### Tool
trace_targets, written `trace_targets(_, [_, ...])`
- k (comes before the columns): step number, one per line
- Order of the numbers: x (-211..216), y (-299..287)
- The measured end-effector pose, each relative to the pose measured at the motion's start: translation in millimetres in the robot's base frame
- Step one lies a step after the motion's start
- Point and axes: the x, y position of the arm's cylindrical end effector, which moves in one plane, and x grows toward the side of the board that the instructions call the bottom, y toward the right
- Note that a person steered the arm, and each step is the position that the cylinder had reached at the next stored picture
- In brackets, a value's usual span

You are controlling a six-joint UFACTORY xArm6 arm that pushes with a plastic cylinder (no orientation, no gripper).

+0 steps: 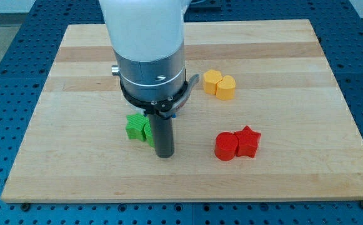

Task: Slightly push the arm to the left of the board

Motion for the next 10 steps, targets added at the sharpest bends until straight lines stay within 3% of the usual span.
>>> trace_targets(2, [4, -2])
trace_targets(4, [54, -75])
trace_targets(10, [45, -97])
